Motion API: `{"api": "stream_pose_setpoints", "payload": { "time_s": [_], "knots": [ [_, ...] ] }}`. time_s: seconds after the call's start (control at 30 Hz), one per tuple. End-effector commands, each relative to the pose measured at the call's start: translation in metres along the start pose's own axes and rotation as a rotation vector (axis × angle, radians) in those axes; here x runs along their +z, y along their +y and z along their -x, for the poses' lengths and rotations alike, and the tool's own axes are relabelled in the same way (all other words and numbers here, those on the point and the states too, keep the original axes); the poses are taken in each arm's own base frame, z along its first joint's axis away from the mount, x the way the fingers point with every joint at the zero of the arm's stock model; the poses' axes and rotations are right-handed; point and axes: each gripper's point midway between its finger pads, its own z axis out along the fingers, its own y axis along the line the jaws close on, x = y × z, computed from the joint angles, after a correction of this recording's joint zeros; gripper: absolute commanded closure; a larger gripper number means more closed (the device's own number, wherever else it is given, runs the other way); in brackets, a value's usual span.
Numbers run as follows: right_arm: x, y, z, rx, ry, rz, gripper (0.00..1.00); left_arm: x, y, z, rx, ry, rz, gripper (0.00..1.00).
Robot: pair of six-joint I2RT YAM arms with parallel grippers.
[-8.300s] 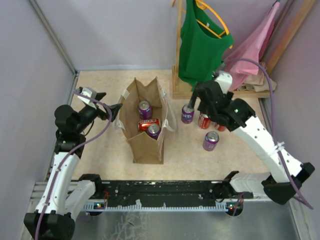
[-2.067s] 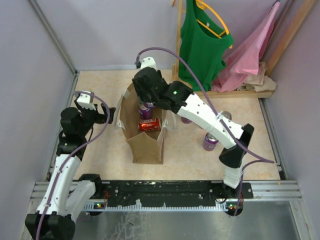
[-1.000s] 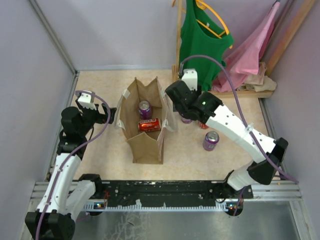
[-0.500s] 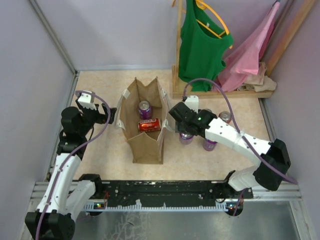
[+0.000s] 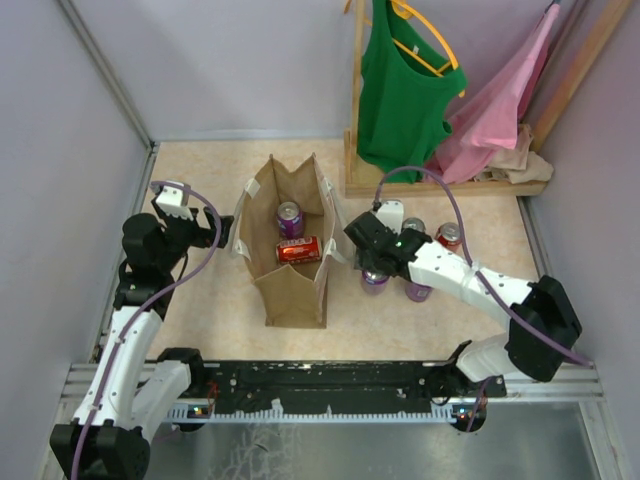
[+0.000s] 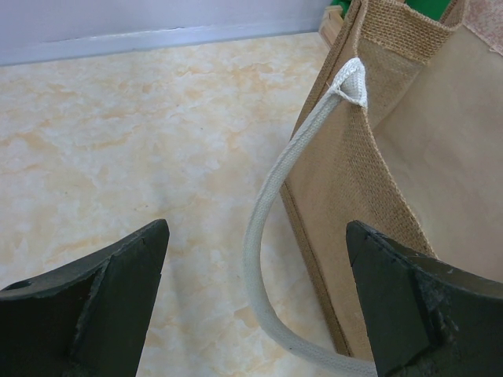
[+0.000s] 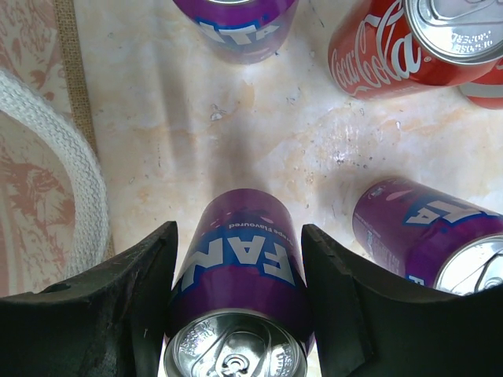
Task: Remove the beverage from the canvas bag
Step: Place the drink at the center of the board.
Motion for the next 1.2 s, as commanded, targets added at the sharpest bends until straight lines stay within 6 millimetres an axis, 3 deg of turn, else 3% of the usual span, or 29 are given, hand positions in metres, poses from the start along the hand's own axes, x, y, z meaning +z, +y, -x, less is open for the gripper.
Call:
{"api": "stream_pose_setpoints", "payload": {
  "time_s": [0.0,0.3,0.37,0.47,0.53,0.67,0.77,0.9,1.07,1.17],
  "knots": [
    [0.002,0.009,0.022,0.094,-0.085,0.019,1.0,-0.002,-0.005,0.006,-0.003,-0.02,-0.022,0.0],
    [0.019,0.003,0.006,0.082,-0.053,-0.027,0.91,-0.001,-0.005,0.005,-0.001,-0.017,-0.024,0.0],
    [0.022,0.002,0.003,0.074,-0.042,-0.037,0.81,-0.002,-0.006,0.006,-0.001,-0.018,-0.025,0.0],
    [0.024,0.001,0.001,0.064,-0.034,-0.049,0.51,-0.002,-0.006,0.005,-0.001,-0.015,-0.025,0.0],
    [0.024,-0.001,0.001,0.06,-0.034,-0.059,0.25,-0.002,-0.006,0.004,-0.002,-0.011,-0.025,0.0],
    [0.019,-0.003,0.009,0.051,-0.048,-0.072,0.19,-0.002,-0.006,0.004,-0.003,-0.012,-0.025,0.0],
    [0.006,-0.002,0.028,0.049,-0.092,-0.072,0.18,-0.001,-0.006,0.004,-0.001,-0.011,-0.027,0.0],
    [-0.027,-0.004,0.073,0.063,-0.197,-0.075,0.18,-0.001,-0.006,0.005,0.003,-0.013,-0.028,0.0],
    [-0.088,-0.013,0.144,0.098,-0.371,-0.082,0.18,-0.002,-0.006,0.008,0.009,-0.019,-0.026,0.0],
    [-0.131,-0.007,0.188,0.108,-0.475,-0.029,0.18,-0.003,-0.006,0.009,0.01,-0.026,-0.023,0.0]
  ]
}}
